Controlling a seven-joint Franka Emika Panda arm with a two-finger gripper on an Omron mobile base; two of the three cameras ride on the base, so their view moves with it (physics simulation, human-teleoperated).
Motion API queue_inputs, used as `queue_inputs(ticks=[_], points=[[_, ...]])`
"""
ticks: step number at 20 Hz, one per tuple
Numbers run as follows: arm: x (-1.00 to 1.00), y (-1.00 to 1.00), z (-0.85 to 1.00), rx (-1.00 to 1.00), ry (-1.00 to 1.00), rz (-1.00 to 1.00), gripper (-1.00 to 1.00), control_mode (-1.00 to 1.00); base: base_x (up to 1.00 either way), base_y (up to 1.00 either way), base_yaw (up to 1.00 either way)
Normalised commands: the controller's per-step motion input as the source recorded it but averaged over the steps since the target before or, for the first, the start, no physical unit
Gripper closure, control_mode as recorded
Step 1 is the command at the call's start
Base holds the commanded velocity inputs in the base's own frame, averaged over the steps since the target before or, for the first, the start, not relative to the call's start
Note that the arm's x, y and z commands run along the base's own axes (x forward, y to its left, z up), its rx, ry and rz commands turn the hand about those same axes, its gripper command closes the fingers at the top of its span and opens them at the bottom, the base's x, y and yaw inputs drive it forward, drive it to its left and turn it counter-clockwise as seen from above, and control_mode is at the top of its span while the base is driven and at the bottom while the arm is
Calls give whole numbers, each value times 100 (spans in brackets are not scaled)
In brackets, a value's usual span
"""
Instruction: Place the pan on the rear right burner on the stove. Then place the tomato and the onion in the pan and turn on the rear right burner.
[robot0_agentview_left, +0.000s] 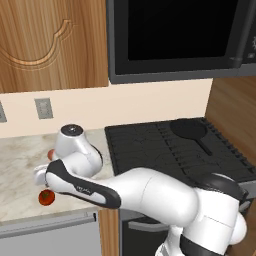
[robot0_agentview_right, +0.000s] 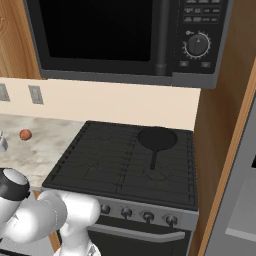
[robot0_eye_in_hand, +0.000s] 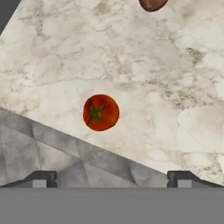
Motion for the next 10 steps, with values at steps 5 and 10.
queue_inputs(ticks=[5, 10], points=[[25, 29, -21, 0, 0, 0, -100, -100, 0, 0, 0], [14, 35, -11, 0, 0, 0, -100, -100, 0, 0, 0]])
